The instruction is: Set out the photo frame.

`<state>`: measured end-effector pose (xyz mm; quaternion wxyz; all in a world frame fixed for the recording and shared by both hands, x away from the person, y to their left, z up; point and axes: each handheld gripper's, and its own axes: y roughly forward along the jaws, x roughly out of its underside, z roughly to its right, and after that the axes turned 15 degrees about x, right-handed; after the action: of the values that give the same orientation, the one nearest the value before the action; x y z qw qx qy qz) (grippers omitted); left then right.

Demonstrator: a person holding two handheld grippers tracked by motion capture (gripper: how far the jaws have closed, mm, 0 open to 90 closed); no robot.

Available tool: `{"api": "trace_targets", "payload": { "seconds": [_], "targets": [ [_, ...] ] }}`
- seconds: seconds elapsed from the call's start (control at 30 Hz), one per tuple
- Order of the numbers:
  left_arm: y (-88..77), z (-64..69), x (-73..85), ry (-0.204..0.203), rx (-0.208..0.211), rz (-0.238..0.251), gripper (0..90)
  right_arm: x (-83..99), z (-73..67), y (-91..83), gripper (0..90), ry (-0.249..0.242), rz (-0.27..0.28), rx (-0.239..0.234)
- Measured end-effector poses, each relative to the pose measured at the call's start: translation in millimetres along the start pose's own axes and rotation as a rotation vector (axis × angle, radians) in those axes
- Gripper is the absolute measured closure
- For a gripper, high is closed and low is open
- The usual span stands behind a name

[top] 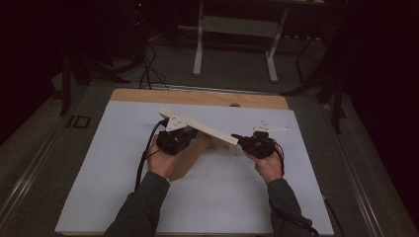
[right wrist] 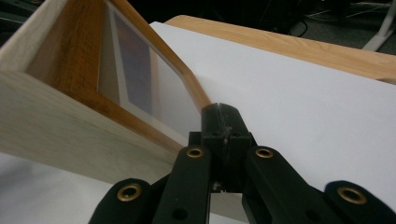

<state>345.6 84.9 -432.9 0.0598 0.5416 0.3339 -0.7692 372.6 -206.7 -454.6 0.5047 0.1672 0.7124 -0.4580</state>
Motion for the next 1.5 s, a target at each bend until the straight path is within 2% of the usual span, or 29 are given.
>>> {"api": "trace_targets", "payload": {
  "seconds": [0.23, 0.47, 0.93, 1.5],
  "targets": [
    [4.8, 5.3, -1.6, 0.012, 0.012, -0.007, 90.0, 0.5, -3.0, -0.3, 90.0, -0.002, 0.003, -0.006],
    [8.6, 6.1, -1.8, 0.006, 0.019, -0.008, 90.0, 1.3, -5.1, -0.9, 90.0, -0.006, 0.005, -0.013],
    [12.2, 6.4, -2.7, 0.006, 0.013, -0.015, 90.0, 2.7, -12.8, -1.1, 90.0, -0.024, 0.009, -0.032],
    [19.3, 14.2, -3.1, 0.027, 0.022, -0.048, 90.0, 0.8, -22.0, -2.6, 90.0, -0.052, 0.019, -0.070]
  ]
}}
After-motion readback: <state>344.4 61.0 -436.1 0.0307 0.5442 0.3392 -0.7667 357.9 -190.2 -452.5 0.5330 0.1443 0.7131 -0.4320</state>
